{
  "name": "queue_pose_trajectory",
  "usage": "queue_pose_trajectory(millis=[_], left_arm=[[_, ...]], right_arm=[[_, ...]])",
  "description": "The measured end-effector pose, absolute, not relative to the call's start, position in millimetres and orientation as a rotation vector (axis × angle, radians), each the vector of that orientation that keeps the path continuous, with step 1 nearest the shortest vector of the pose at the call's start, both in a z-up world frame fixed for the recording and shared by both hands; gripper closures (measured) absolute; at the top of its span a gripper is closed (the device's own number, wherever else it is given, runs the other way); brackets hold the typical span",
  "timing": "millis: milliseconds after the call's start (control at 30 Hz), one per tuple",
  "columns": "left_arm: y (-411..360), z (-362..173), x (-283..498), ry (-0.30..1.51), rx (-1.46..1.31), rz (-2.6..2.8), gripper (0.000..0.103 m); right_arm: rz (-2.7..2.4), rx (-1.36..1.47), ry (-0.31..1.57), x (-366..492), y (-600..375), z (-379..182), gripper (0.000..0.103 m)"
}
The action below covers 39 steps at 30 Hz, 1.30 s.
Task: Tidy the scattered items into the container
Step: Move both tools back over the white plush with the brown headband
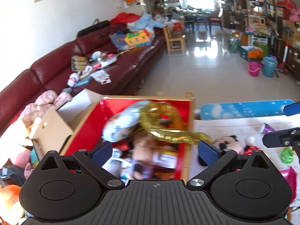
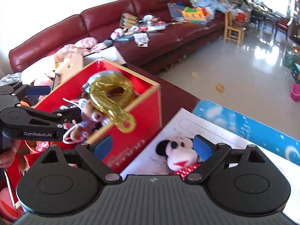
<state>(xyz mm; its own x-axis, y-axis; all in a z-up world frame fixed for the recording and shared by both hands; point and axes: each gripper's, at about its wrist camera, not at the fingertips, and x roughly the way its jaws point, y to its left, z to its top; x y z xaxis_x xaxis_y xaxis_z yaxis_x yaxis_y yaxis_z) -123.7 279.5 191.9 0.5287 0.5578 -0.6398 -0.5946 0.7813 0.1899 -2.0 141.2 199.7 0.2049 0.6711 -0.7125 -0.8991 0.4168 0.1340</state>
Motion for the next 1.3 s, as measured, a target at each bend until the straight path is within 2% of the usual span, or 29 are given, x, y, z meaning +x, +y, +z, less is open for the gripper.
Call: queue_pose_trajectory(millis=[333,700,1000,1300], left_arm=[[215,157,-114,0.805,-0.056,0.567,0.0],[160,96,-127,0.898,-0.086,0.54,0.001],[142,55,-150,0.97,-0.201,0.497,0.002],[134,51,-152,0.959,-0.223,0.461,0.007]], right_arm=[[1.053,-0.307,0.814,6,72,167,0.009],[0.979,-0.175,0.975,9,15,109,0.009],[0.902,-0.072,1.105,4,-17,66,0.01],[0.881,-0.066,1.121,0,-23,56,0.012]])
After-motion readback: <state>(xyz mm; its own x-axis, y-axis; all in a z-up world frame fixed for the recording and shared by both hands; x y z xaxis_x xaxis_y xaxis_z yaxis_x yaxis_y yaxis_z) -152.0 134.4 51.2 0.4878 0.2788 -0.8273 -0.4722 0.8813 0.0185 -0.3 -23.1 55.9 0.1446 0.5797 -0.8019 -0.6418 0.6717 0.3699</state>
